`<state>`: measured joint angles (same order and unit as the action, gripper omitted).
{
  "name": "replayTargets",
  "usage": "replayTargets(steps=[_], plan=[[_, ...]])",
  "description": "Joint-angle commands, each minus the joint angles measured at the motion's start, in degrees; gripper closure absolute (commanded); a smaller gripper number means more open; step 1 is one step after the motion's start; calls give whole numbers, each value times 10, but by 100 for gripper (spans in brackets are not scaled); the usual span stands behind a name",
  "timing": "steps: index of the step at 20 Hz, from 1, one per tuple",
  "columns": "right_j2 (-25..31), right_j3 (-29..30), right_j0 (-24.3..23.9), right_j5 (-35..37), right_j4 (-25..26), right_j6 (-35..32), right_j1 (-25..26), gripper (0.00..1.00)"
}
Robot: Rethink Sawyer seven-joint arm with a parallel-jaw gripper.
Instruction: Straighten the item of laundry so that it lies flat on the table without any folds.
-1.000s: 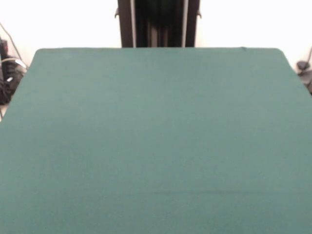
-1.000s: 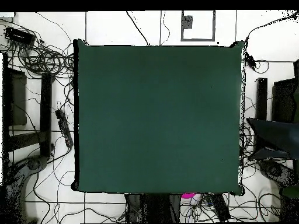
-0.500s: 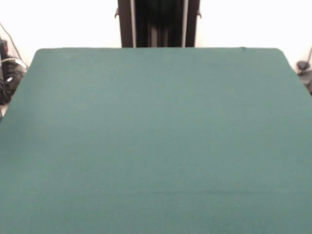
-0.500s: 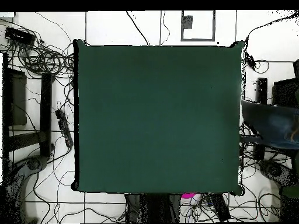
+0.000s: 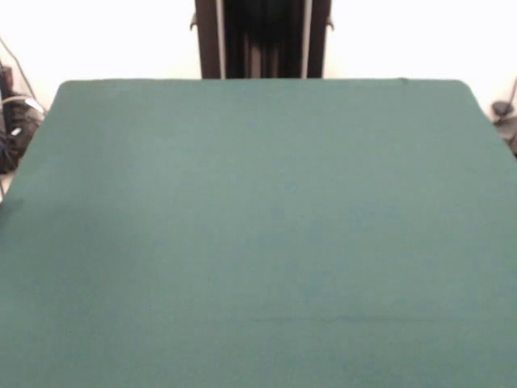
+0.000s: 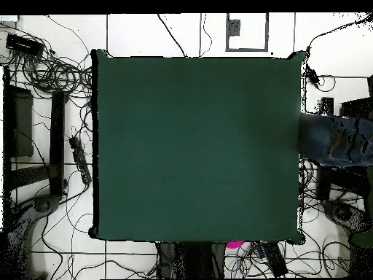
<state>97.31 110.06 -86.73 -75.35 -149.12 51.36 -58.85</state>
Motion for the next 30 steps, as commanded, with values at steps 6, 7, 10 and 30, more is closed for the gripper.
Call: replayTargets(steps=[6, 7, 10, 30], plan=[[-116, 111, 177, 135, -167, -373, -174, 100], [-136, 116, 200, 138, -173, -393, -186, 100], [-189, 125, 261, 139, -177, -451, -207, 100], [-500, 287, 588, 333, 80, -1027, -90, 100]])
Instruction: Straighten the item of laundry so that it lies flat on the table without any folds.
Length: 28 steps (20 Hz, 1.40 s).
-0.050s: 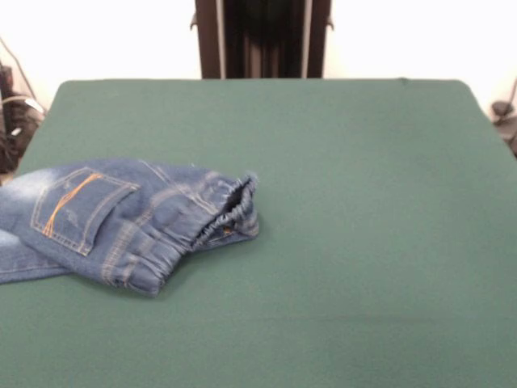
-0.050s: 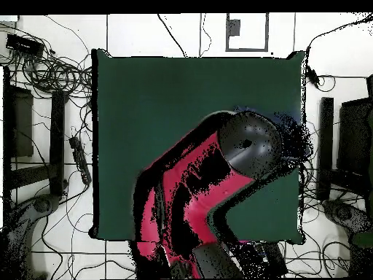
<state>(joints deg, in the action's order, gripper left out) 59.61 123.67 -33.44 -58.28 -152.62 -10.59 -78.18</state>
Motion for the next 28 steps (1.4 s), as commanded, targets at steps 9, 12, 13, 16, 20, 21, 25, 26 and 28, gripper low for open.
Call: replayTargets(steps=[9, 12, 13, 16, 20, 21, 25, 26, 28], plan=[[-286, 136, 107, 249, 436, -591, 230, 100], [-293, 138, 108, 250, 444, -587, 232, 100], [-289, 141, 106, 249, 436, -576, 228, 100], [-253, 152, 88, 236, 363, -499, 197, 100], [-210, 146, 48, 222, 296, -391, 170, 100], [-195, 145, 33, 225, 280, -367, 166, 100], [-116, 80, -77, 171, 217, -180, 169, 100], [-76, 48, -120, 147, 193, -114, 178, 100], [-21, -10, -183, 104, 171, -44, 202, 100]])
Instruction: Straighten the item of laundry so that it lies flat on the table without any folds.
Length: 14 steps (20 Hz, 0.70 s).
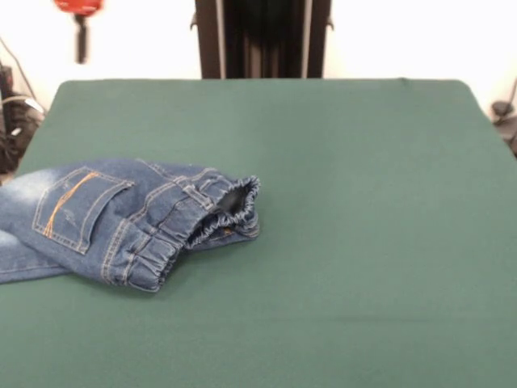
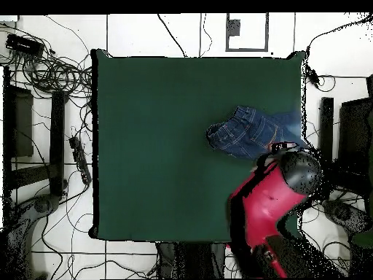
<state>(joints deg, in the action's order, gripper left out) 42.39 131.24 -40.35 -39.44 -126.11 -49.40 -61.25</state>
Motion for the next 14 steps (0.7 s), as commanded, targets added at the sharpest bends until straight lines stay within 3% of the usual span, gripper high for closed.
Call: replayTargets(steps=[1, 6, 9, 11, 14], plan=[[154, -111, -122, -103, -80, 332, 52, 100], [172, -271, -130, -208, -26, 242, 159, 100], [213, -371, -139, -284, -36, 266, 206, 100], [235, -421, -141, -324, -50, 245, 232, 100], [258, -500, -135, -372, -23, 242, 288, 100]])
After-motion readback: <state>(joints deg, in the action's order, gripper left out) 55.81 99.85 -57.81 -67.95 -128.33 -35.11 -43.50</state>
